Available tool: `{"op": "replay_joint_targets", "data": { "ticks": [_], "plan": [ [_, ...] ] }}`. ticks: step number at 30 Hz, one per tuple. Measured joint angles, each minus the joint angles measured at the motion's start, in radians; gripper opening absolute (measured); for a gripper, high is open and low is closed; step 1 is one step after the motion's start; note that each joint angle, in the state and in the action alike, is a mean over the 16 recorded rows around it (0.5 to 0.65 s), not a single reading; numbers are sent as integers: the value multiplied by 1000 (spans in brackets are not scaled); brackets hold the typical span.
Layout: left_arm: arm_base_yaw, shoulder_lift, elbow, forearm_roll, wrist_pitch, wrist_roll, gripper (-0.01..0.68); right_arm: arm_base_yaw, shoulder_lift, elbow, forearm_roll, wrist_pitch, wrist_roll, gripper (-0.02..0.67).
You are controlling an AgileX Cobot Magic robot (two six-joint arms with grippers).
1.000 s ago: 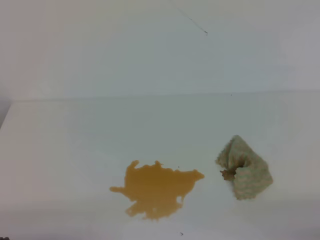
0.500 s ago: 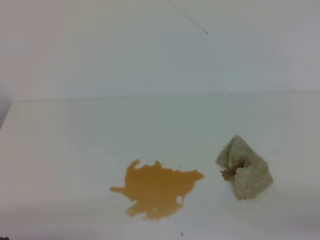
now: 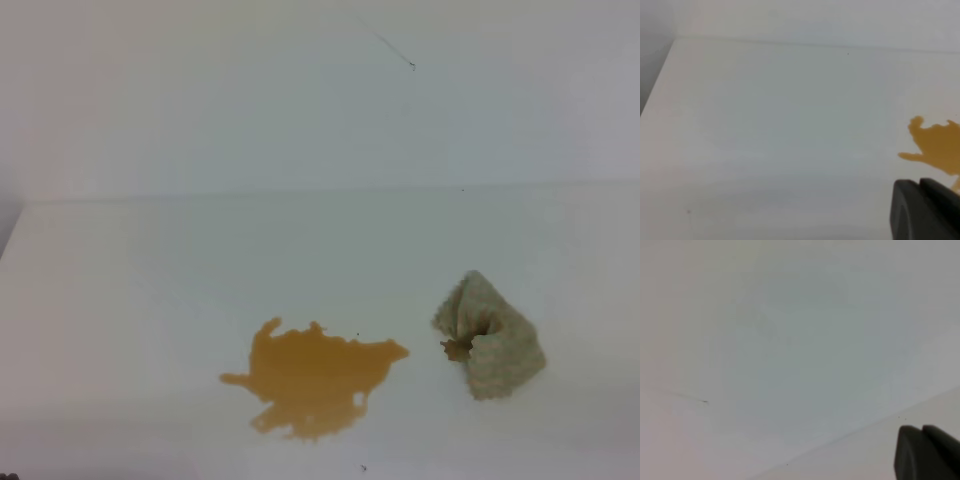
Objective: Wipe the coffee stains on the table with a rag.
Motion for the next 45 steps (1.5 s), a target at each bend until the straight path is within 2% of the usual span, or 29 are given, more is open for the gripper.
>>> {"op": "replay_joint_targets", "data": {
  "ticks": [13,20,27,36,45],
  "plan": [
    [0,0,0,-1,-1,0,-3,0,2,-61,30,36,-170,-3],
    [0,0,0,-1,-1,0,-3,0,61,-185,30,134,-255,-3],
    [0,0,0,-1,-1,0,-3,0,235,-343,45,293,-308,-3],
    [0,0,0,-1,-1,0,-3,0,480,-488,225,407,-363,-3],
    [0,0,0,-1,-1,0,-2,5,692,-541,389,546,-574,-1]
  ]
}}
